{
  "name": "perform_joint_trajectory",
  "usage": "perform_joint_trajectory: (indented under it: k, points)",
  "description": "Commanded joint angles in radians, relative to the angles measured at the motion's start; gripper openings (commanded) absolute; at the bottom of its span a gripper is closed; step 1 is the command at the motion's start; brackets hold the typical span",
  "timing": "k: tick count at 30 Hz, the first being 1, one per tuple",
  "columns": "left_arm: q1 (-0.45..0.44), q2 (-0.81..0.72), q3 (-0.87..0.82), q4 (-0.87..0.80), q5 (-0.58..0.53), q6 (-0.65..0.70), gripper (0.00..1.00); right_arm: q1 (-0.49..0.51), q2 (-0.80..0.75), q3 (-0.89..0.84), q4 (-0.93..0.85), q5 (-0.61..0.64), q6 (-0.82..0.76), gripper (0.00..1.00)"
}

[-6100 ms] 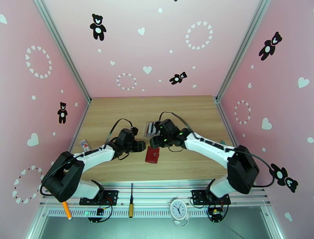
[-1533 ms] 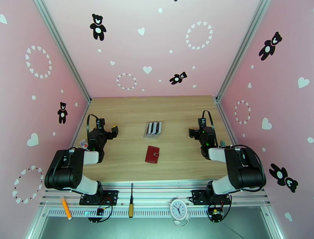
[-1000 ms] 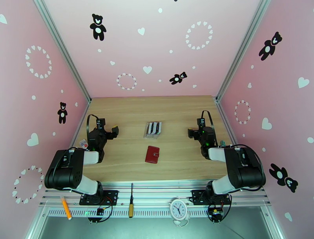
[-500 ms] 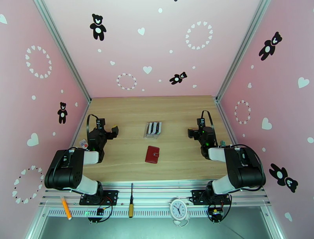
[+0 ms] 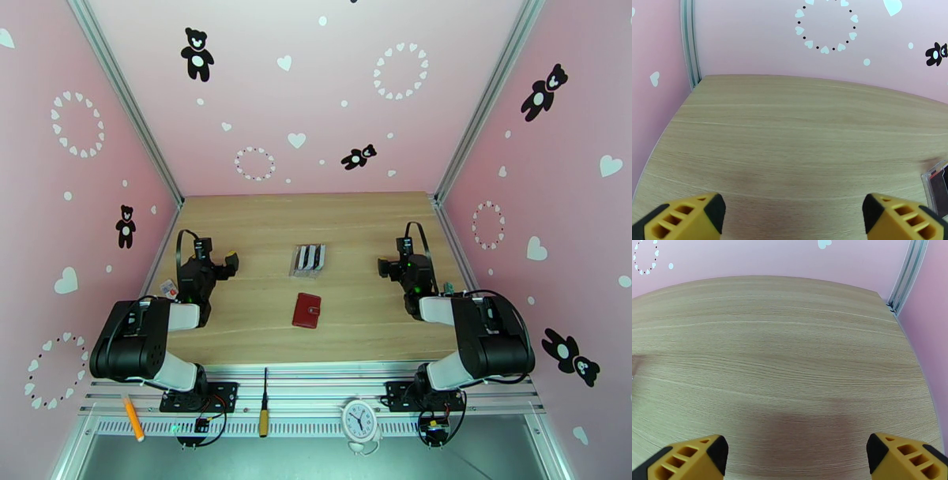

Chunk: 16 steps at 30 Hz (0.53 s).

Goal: Put the credit cards into the card holder

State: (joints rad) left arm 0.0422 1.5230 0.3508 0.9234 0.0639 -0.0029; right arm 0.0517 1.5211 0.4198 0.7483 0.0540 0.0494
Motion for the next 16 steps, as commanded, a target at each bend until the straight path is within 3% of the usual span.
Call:
perform_joint_trajectory:
  k: [1,16]
  points:
    - [-0.007,0.005,0.013,-0.02,-0.018,0.006,0.98,-0.002,0.01,0.006,0.019,0.004,0.003,0.99]
    - [-0.007,0.005,0.013,-0.022,-0.018,0.006,0.98,-0.003,0.008,0.007,0.017,0.004,0.003,0.99]
